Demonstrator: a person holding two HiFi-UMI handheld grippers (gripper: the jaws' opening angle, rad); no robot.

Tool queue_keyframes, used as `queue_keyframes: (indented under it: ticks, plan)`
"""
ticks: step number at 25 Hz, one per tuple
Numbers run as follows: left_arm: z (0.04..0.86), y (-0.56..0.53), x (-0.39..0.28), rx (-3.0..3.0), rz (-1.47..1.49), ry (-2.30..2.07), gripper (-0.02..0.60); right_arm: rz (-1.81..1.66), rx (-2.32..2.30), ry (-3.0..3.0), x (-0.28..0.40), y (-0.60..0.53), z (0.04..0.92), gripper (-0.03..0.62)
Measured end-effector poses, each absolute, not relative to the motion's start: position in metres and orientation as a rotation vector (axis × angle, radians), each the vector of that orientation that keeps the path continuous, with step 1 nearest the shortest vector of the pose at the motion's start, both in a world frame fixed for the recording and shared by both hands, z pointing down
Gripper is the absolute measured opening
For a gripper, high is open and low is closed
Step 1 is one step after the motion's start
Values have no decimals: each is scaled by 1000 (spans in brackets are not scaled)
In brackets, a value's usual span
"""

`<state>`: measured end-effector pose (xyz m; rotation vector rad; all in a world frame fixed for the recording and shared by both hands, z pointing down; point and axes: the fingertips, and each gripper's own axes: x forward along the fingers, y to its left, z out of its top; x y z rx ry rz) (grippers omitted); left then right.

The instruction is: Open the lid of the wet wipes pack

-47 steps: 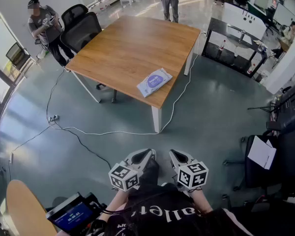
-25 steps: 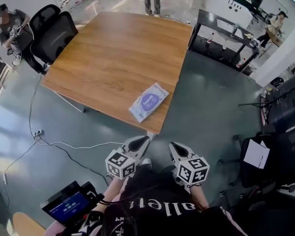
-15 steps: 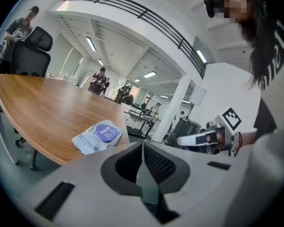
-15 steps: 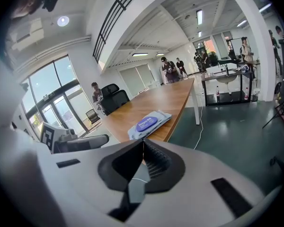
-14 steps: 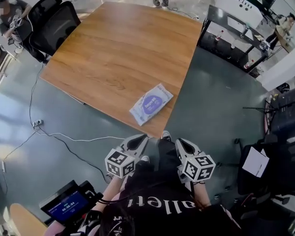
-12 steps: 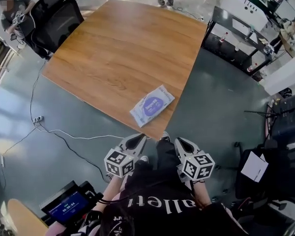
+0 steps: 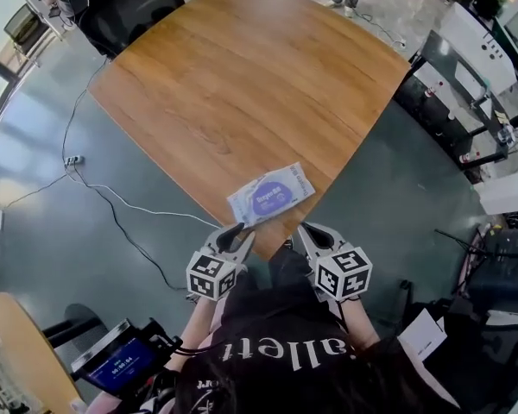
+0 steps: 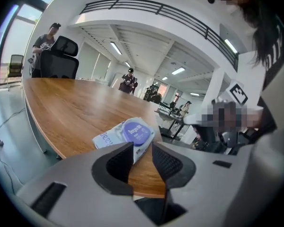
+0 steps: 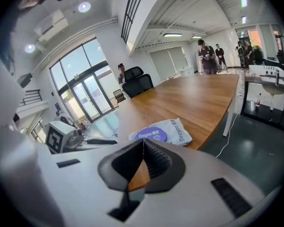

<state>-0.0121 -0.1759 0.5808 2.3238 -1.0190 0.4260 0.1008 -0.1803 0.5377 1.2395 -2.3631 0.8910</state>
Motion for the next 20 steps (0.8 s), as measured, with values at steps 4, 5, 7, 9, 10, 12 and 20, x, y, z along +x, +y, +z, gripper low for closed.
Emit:
queue_keyframes:
  ticks: [4, 5, 7, 9, 10, 12, 20]
  plan:
    - [592, -194, -14, 2343, 575, -1091, 107, 823, 1109, -2442, 85, -200, 536, 11]
    - [592, -200, -14, 2365, 611, -1103, 107, 821, 1079, -2452, 82, -203, 537, 11]
    - [594, -211, -12, 2415, 692, -1118, 107, 820, 1022, -2460, 76, -207, 540, 11]
    - [598, -218, -11, 2452, 776, -1110, 107, 813, 969, -2460, 71, -211, 543, 11]
    - [600, -220, -10, 2465, 816, -1098, 107, 804, 947, -2458, 69, -213, 544, 11]
    - [608, -221, -12, 2479, 894, -1065, 107, 773, 912, -2454, 63, -217, 545, 11]
    - [633, -218, -6, 2462, 1037, -1014, 117, 513, 733, -2407, 63, -226, 566, 12]
